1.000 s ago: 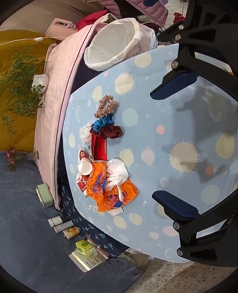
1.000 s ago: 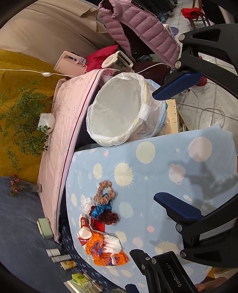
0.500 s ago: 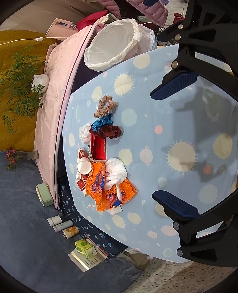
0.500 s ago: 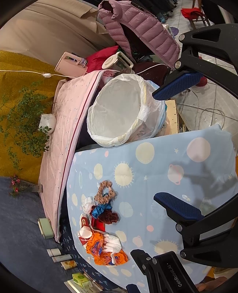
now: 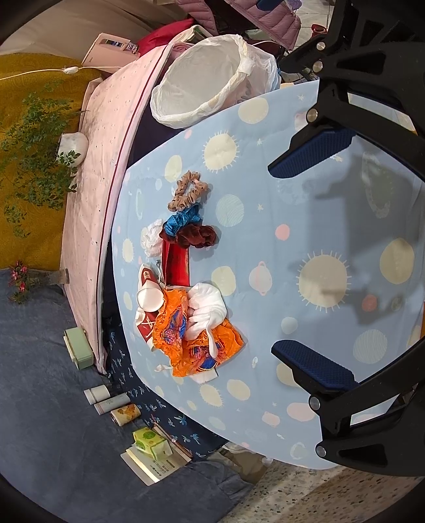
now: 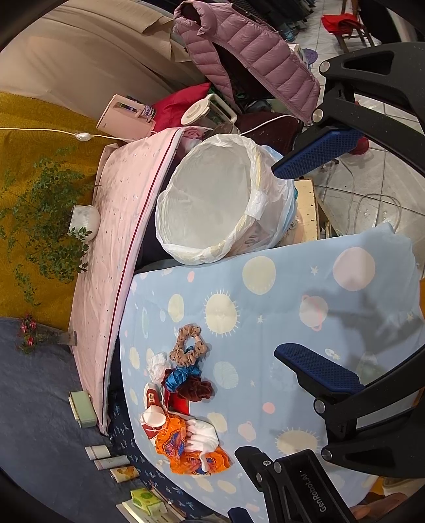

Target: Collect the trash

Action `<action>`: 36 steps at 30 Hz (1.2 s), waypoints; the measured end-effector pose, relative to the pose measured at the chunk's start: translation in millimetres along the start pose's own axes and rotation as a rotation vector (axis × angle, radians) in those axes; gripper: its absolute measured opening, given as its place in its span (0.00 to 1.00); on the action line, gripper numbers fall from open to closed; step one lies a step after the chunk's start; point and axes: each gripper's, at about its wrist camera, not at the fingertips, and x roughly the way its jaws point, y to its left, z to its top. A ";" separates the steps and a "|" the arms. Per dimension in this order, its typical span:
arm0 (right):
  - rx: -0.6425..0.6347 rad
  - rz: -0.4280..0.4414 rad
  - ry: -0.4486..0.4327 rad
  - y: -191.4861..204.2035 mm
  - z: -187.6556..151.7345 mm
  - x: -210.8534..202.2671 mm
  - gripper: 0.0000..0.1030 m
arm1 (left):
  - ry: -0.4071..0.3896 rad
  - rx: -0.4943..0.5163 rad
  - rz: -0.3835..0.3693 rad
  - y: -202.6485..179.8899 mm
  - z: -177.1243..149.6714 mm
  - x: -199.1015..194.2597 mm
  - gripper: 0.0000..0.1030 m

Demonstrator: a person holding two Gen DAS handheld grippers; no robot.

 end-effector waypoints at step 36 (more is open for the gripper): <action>0.003 -0.001 -0.001 -0.3 -1.7 -0.1 0.93 | 0.001 -0.001 -0.002 -1.6 -0.6 -3.2 0.92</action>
